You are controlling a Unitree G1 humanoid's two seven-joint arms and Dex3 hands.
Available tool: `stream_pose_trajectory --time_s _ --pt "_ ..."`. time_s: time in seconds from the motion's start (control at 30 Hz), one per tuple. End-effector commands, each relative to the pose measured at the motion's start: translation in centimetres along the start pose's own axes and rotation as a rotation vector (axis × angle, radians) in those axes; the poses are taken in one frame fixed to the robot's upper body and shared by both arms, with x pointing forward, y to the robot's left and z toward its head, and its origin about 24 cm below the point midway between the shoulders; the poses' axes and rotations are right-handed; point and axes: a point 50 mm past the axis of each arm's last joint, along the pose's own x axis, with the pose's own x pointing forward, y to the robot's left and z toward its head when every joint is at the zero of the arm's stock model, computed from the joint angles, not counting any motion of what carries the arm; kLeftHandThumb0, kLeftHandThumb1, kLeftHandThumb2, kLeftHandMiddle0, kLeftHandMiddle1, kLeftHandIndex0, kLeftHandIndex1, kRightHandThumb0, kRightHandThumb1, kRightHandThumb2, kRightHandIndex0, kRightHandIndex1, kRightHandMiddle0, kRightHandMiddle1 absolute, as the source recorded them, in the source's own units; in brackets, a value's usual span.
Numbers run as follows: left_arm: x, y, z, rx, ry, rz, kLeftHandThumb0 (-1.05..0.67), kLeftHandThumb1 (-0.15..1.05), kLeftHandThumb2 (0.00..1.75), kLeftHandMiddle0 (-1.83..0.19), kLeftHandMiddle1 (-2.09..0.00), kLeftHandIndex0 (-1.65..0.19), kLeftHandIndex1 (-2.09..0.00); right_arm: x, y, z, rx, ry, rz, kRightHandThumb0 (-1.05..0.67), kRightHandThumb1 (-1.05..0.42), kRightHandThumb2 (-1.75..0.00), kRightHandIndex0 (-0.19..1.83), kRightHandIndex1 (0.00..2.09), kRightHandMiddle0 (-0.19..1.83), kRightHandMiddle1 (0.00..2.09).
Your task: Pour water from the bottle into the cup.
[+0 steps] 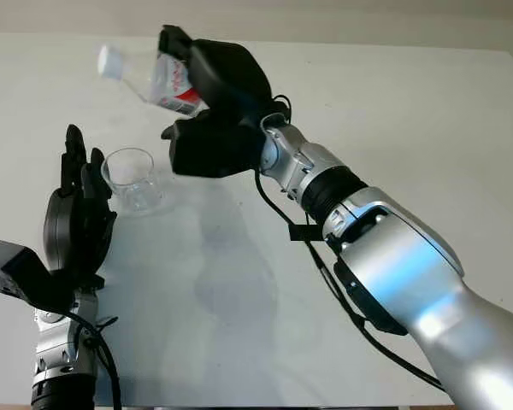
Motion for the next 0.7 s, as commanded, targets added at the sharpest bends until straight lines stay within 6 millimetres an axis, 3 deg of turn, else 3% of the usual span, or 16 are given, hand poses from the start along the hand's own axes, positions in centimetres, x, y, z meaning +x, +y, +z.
stream_pose_trajectory --time_s 0.0,0.13,0.43,0.47,0.5,0.53,0.6,0.67 --pt "-1.0 0.3 -1.2 -0.018 0.050 0.017 -0.81 1.05 0.61 0.19 0.00 0.19 0.00 0.0 -0.5 -0.5 0.091 0.045 -0.027 -0.20 -1.05 -0.16 1.10 2.09 0.80 2.09" --pt "-1.0 0.4 -1.2 -0.016 0.047 0.017 -0.80 1.05 0.61 0.19 0.00 0.19 0.00 -0.3 -0.8 -1.9 0.254 0.133 -0.042 -0.20 -1.04 -0.18 1.23 2.09 1.15 2.09" --pt "-1.1 0.6 -1.2 -0.001 0.063 0.004 -0.80 1.05 0.61 0.19 0.00 0.19 0.00 -2.7 -2.0 -7.0 0.897 0.189 0.068 -0.20 -1.05 -0.32 1.23 2.09 1.13 2.09" --pt "-1.1 0.6 -1.2 0.003 0.064 0.002 -0.80 1.05 0.62 0.19 0.00 0.19 0.00 -3.1 -2.1 -7.5 0.954 0.182 0.079 -0.18 -1.04 -0.36 1.31 2.09 1.11 2.09" --pt "-1.1 0.7 -1.2 0.005 0.065 0.001 -0.80 1.05 0.62 0.19 0.00 0.19 0.00 -3.5 -2.2 -7.9 0.990 0.167 0.088 -0.18 -1.01 -0.42 1.53 2.09 1.32 2.09" --pt "-1.1 0.7 -1.2 0.005 0.065 0.001 -0.80 1.05 0.62 0.19 0.00 0.19 0.00 -4.0 -2.4 -8.4 1.006 0.152 0.094 -0.17 -1.03 -0.40 1.50 2.09 1.36 2.09" --pt "-1.0 0.7 -1.2 -0.002 0.066 0.000 -0.80 1.05 0.62 0.19 0.00 0.19 0.00 -5.3 -2.7 -9.3 1.009 0.123 0.102 -0.16 -1.04 -0.37 1.32 2.09 1.17 2.09" --pt "-1.0 0.7 -1.2 -0.004 0.070 0.001 -0.80 1.05 0.63 0.19 0.00 0.19 0.00 -7.1 -3.1 -10.1 1.002 0.102 0.101 -0.16 -1.05 -0.37 1.28 2.09 1.08 2.09"
